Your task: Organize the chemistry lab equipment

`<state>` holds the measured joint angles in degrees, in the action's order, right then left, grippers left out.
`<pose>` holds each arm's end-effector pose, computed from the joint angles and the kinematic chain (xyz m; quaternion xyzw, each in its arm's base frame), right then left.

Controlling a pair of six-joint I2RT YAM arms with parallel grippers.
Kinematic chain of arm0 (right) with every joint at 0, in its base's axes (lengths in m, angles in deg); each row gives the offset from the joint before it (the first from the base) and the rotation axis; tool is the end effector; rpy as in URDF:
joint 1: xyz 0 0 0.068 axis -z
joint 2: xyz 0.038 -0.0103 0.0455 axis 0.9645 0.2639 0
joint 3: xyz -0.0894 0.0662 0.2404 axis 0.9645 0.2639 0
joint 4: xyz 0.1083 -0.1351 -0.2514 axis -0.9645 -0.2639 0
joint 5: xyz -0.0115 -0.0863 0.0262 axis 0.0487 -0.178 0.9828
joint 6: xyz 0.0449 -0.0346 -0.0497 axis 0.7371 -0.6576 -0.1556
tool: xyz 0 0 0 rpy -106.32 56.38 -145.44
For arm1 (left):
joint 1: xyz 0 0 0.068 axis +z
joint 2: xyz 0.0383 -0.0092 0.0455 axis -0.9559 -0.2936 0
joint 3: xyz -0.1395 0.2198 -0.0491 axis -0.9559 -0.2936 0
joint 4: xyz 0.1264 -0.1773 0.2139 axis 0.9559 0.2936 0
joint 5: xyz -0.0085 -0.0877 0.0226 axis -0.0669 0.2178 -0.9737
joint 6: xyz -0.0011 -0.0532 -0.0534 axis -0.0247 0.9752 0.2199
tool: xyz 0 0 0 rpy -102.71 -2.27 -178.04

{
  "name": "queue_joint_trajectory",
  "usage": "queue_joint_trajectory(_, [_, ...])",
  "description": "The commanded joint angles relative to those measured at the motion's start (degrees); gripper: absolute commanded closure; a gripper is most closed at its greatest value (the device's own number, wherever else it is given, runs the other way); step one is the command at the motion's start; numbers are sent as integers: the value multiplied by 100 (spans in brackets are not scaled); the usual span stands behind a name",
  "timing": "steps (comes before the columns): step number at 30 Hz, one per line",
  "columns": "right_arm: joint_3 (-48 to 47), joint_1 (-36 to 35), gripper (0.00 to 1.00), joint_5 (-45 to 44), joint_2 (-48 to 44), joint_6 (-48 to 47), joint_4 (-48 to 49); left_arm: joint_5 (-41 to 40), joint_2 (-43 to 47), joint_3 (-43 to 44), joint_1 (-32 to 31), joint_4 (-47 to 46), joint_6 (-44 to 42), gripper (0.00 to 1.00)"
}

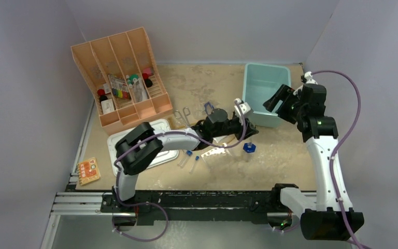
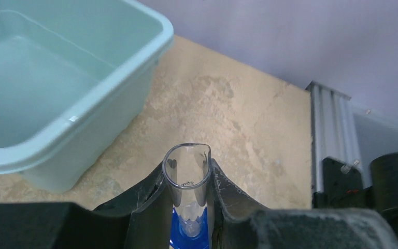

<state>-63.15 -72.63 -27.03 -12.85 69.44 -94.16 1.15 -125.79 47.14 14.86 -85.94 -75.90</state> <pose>0.2840 -0.0041 0.3557 0.2223 0.8308 0.1674 0.4819 0.2555 -0.4438 0.1716 0.3703 0.6419 -0.4710 0.4785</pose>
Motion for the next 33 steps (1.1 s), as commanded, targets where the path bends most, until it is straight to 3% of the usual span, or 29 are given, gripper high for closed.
queue_joint_trajectory(1, [-691,22,23,1183,296,-1127,364,28,1142,227,481,111,1246,100])
queue_joint_trajectory(5, [-540,22,19,1433,-12,-1262,1029,-49,1768,308,873,906,1717,100])
queue_joint_trajectory(10, [-571,15,17,2996,-5,-1777,1707,-249,2149,1047,1303,2547,1977,100])
queue_joint_trajectory(14, [-702,-38,13,4441,350,-1797,1988,209,2076,1801,1610,3420,2417,100])
queue_joint_trajectory(18, [-965,-425,12,4816,710,-1840,2027,696,1905,2344,1723,3716,2888,100])
queue_joint_trajectory(21, [-1322,-859,13,4524,987,-2075,1634,961,1756,2665,1743,3820,3191,100])
queue_joint_trajectory(24, [-1509,-987,24,4476,1202,-2011,1593,1169,1659,2793,1740,3760,3408,100])
queue_joint_trajectory(30, [-1546,-1050,62,4721,1385,-1719,1790,1214,1627,2785,1764,3801,3455,100])
queue_joint_trajectory(33, [-1511,-1063,70,4770,1418,-1750,1709,1228,1638,2779,1783,3770,3538,100])
